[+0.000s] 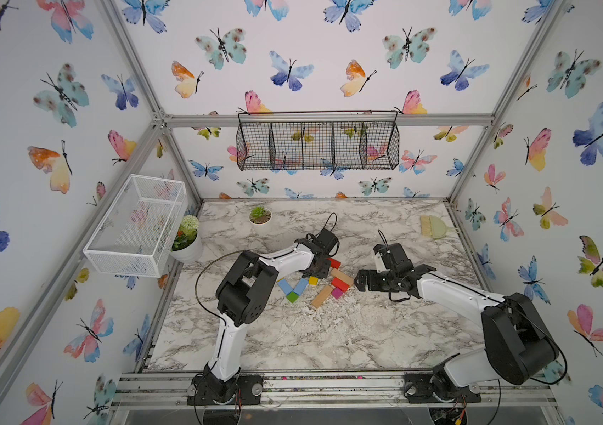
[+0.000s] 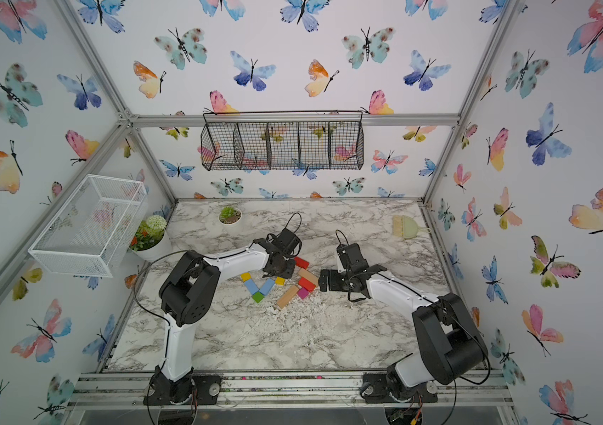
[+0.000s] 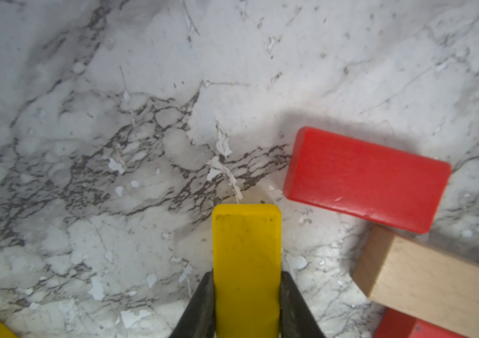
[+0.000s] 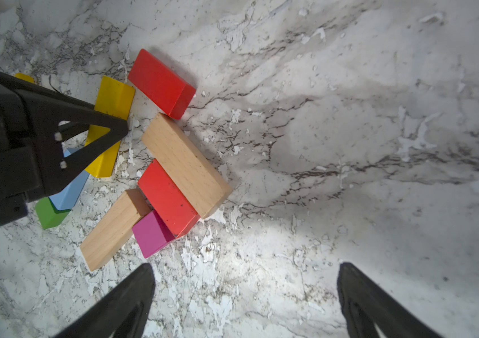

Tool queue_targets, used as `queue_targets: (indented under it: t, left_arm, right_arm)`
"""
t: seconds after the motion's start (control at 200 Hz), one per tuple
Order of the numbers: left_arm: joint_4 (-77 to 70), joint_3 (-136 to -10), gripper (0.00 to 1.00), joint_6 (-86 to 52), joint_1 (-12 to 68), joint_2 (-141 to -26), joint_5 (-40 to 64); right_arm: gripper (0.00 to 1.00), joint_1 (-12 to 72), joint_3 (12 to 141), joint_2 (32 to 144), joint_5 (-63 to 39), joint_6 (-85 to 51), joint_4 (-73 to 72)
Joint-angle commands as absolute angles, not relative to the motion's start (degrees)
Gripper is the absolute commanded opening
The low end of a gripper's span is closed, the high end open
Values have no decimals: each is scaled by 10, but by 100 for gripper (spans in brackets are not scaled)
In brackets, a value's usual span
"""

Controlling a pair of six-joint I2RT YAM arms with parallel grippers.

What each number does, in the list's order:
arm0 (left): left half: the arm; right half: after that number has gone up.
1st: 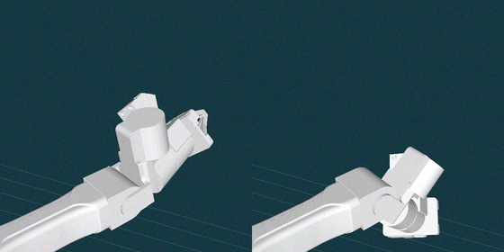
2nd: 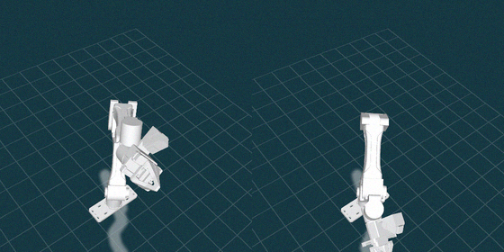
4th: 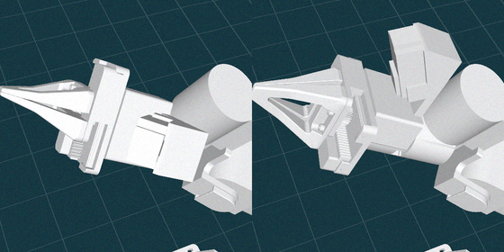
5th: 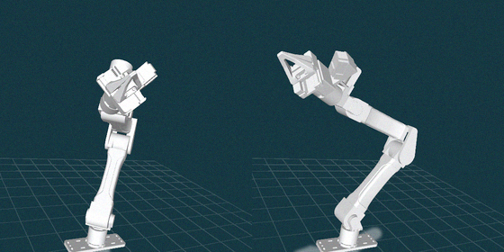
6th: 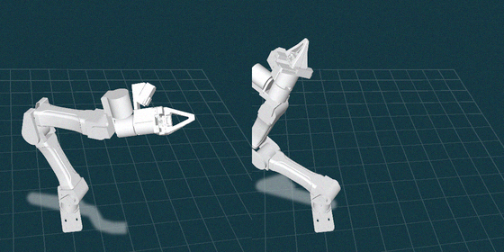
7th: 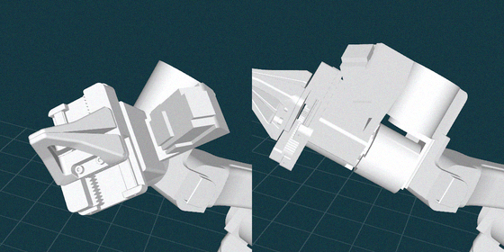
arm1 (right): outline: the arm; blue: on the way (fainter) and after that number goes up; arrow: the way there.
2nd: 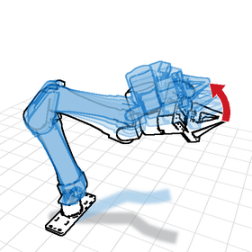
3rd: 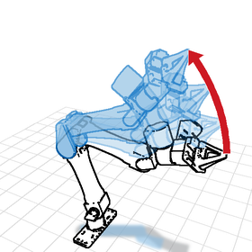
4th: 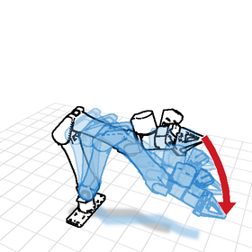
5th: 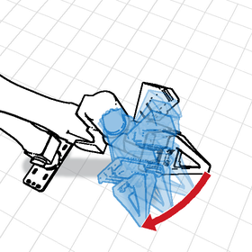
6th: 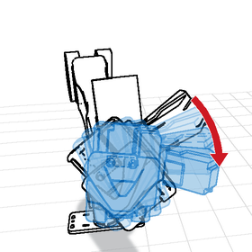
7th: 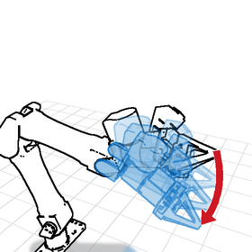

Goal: Assemble the letter v with building blocks
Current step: Pick up the building block from the center of the board.

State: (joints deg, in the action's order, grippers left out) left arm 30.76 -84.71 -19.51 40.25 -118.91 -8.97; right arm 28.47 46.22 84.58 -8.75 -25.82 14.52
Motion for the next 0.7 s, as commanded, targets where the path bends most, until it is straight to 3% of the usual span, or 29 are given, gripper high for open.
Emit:
queue_targets:
  t: [0.0, 0.696]
  left_arm:
    - [320, -864, 32, -191, 404, -1190, -83]
    - [335, -885, 29, -145, 381, -1148, -116]
  right_arm:
    - [99, 282, 459, 841, -85, -250, 151]
    - [99, 282, 454, 836, -88, -248, 150]
